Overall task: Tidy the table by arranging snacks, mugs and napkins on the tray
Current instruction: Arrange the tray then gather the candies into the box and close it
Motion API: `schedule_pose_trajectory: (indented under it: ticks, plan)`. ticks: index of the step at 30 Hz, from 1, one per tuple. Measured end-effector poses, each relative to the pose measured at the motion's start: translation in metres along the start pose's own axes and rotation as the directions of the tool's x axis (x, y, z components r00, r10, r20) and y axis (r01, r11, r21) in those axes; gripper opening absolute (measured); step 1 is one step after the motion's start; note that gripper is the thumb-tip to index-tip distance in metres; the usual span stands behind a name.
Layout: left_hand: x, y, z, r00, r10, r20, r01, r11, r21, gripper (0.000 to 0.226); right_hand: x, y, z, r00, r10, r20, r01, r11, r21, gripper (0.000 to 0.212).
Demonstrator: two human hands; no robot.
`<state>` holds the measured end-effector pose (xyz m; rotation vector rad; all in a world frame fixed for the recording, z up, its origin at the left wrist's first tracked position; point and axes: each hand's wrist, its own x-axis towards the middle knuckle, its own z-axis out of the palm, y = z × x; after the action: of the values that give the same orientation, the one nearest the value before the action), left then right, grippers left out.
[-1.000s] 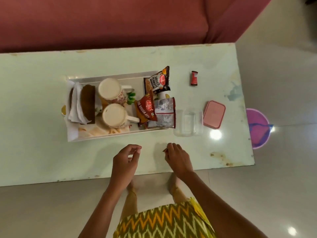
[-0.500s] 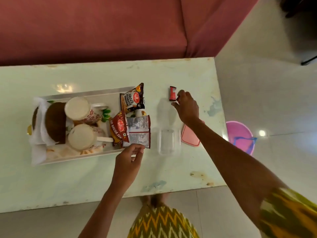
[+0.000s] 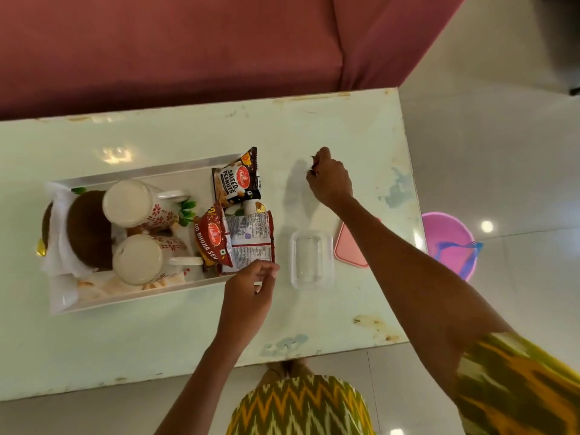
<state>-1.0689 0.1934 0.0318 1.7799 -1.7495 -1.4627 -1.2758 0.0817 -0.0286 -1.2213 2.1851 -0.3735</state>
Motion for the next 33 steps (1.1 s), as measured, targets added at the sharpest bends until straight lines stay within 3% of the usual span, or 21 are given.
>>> schedule_pose_trajectory:
  ticks: [3, 6, 9, 12, 19, 23, 28, 33]
  plan:
    - [0.001, 0.006, 0.009, 0.999, -0.032, -0.004, 0.032, 0.994, 0.106, 0.017, -0.047, 0.003, -0.014, 0.996, -0.003, -0.085, 0.022, 0.974, 0.225, 0.021]
    - [0.002, 0.006, 0.023, 0.99, -0.121, 0.069, 0.104, 0.972, 0.211, 0.027, -0.104, 0.019, -0.022, 0.992, 0.019, -0.129, 0.021, 0.954, 0.299, 0.022]
    - [0.004, 0.001, 0.04, 0.971, -0.197, 0.132, 0.156, 0.95, 0.269, 0.039, -0.154, 0.04, -0.024, 0.986, 0.123, -0.109, -0.077, 0.93, 0.358, 0.021]
    - [0.004, -0.005, 0.054, 0.964, -0.252, 0.083, 0.224, 0.941, 0.255, 0.046, -0.19, 0.057, -0.021, 0.971, 0.232, -0.055, -0.186, 0.881, 0.435, 0.022]
    - [0.006, -0.01, 0.07, 0.921, -0.383, -0.069, 0.371, 0.918, -0.138, 0.016, -0.218, 0.061, -0.01, 0.956, 0.294, 0.002, -0.256, 0.828, 0.499, 0.025]
    - [0.002, -0.013, 0.066, 0.883, -0.464, -0.07, 0.415, 0.843, -0.343, 0.016, -0.204, 0.047, -0.013, 0.97, 0.24, 0.031, -0.228, 0.86, 0.457, 0.028]
    - [-0.001, -0.014, 0.064, 0.851, -0.524, -0.036, 0.458, 0.774, -0.438, 0.018, -0.181, 0.024, -0.007, 0.971, 0.198, 0.137, -0.237, 0.881, 0.409, 0.026]
    - [0.0, -0.015, 0.062, 0.811, -0.585, 0.01, 0.507, 0.693, -0.513, 0.017, -0.166, 0.015, 0.003, 0.959, 0.181, 0.219, -0.254, 0.893, 0.371, 0.036]
